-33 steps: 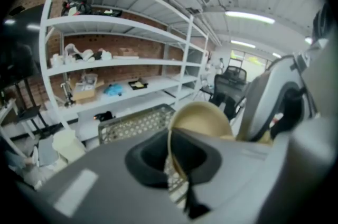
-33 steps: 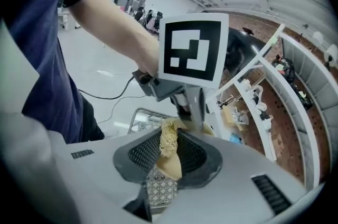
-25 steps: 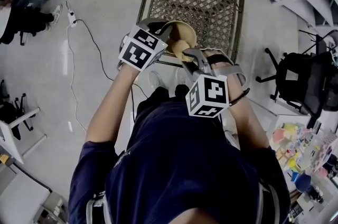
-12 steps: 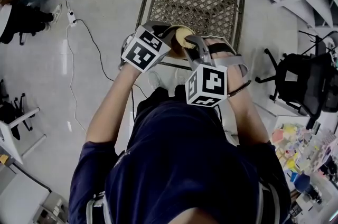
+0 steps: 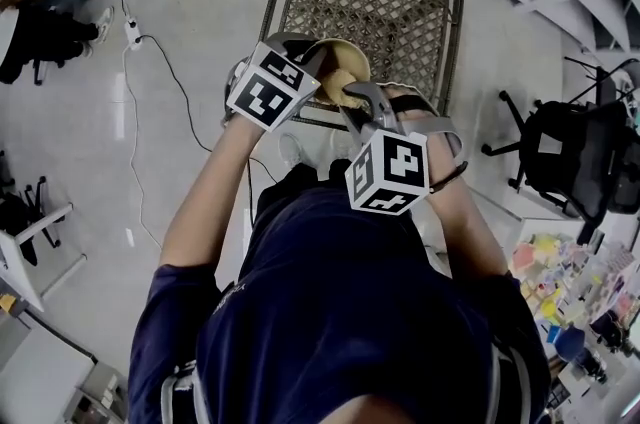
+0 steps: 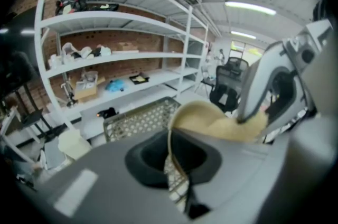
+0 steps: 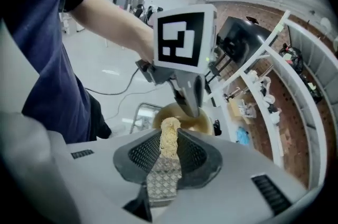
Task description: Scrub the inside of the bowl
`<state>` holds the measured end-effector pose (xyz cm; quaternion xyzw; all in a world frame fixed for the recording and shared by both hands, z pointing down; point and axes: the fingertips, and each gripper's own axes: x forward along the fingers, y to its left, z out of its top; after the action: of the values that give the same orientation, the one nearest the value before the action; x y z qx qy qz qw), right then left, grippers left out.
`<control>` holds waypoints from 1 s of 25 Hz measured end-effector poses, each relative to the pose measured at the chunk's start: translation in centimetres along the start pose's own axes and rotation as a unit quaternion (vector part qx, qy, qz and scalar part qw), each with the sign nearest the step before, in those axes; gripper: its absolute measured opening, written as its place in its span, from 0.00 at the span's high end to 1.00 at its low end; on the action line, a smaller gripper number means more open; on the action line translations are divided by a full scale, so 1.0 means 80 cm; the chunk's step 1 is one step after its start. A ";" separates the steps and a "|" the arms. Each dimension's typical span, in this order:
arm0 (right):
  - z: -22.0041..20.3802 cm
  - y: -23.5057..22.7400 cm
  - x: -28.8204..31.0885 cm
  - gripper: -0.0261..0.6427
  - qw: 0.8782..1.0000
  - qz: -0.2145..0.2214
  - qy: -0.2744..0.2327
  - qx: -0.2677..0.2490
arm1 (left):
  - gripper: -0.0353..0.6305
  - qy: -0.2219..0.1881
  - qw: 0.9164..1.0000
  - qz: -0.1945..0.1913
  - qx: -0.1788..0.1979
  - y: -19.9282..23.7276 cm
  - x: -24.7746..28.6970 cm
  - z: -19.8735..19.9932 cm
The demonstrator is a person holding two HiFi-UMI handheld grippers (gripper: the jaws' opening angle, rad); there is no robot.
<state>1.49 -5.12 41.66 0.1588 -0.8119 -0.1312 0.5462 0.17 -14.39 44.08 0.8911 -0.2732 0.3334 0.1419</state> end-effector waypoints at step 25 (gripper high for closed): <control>0.006 -0.053 0.006 0.85 0.995 -0.063 0.027 -0.067 | 0.94 0.003 1.000 -0.027 0.008 0.005 0.005 0.008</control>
<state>1.35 -9.18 40.28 0.1760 -0.7750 -0.2149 0.5676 0.55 -15.17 43.91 0.8983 -0.2460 0.3343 0.1445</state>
